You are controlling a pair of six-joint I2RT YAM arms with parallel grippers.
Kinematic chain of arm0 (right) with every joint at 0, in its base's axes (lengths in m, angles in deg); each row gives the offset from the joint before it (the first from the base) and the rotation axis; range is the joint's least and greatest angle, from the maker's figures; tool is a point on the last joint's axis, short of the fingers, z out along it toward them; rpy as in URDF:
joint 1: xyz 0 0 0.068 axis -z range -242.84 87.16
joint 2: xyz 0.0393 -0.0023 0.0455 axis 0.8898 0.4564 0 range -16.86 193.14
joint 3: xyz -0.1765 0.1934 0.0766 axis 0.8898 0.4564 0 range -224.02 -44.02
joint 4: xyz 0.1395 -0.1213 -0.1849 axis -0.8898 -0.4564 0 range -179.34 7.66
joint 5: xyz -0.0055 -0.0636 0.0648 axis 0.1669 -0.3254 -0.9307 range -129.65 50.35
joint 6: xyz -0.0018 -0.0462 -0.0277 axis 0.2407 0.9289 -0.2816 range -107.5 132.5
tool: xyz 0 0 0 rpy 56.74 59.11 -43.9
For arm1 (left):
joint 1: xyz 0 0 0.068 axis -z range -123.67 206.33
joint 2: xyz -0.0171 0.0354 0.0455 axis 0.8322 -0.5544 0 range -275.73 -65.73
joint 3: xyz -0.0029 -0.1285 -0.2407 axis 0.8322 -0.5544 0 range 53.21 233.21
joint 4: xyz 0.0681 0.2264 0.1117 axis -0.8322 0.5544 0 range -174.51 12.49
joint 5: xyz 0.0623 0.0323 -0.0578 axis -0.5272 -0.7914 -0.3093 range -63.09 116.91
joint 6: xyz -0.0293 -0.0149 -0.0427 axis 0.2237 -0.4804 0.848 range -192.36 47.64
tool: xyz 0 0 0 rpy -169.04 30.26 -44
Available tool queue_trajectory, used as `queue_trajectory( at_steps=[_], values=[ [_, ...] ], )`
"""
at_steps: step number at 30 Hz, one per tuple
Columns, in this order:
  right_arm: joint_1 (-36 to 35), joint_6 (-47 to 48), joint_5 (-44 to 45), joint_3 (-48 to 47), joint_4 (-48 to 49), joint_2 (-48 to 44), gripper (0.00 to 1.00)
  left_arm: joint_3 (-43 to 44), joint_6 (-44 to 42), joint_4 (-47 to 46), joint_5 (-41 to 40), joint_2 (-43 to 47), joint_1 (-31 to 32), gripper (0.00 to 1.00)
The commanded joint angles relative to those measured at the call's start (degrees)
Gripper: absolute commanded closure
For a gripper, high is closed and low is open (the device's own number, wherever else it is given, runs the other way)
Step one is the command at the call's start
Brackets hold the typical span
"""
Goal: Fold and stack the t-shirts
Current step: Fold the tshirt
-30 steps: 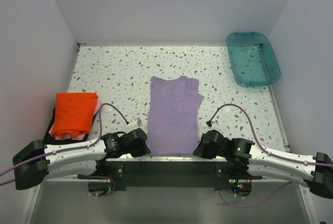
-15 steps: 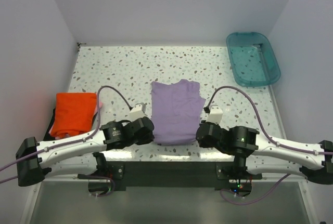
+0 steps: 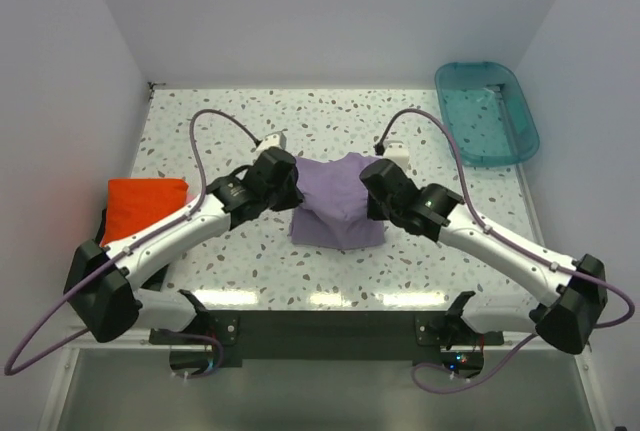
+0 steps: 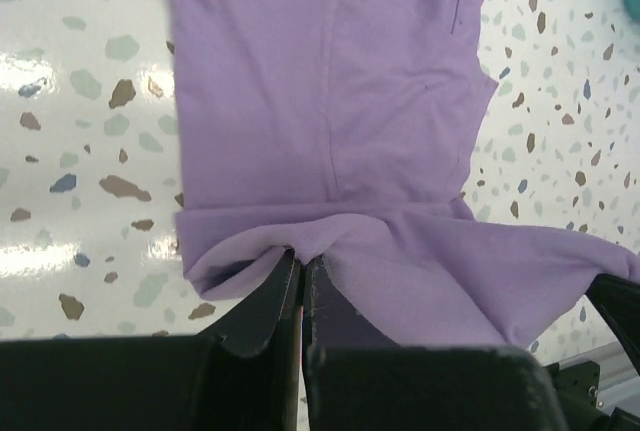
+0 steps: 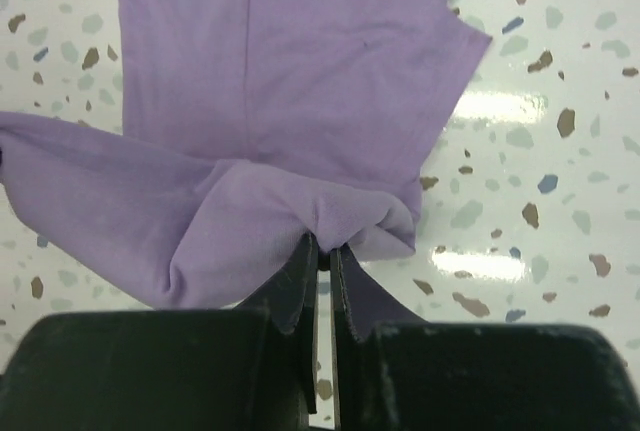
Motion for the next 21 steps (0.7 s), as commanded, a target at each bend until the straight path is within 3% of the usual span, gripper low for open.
queue_trajectory(
  at_steps=[1,10,17,18,19,20,21],
  values=[
    [5.21,6.8,-4.94,-4.3,7.08,3.85,1.0,3.83,-4.37,-5.6,4.57,-3.45,-3.46,1.0],
    [20.77,10.93,-16.64,-13.17,14.46,17.56,1.0,14.63,-7.27,-12.28,16.93,-19.68,-15.93,1.0],
    [29.05,11.82,-24.2,-25.03,18.16,35.66,1.0,30.6,-7.18,-16.59,22.32,-37.09,-22.71,1.0],
    [29.84,11.82,-26.21,-28.18,18.25,40.12,0.97,33.69,-7.79,-16.25,23.46,-39.99,-23.15,1.0],
    [30.8,11.9,-26.66,-29.69,18.33,42.08,0.89,39.11,-8.49,-14.76,24.43,-45.33,-23.77,0.93],
    [31.25,11.73,-26.67,-32.67,18.07,43.93,0.68,40.82,-9.11,-15.1,24.87,-47.38,-24.03,0.82],
    [31.6,11.9,-26.93,-34.44,17.46,47.51,0.54,42.31,-9.46,-15.1,25.14,-48.79,-24.3,0.61]
  ],
)
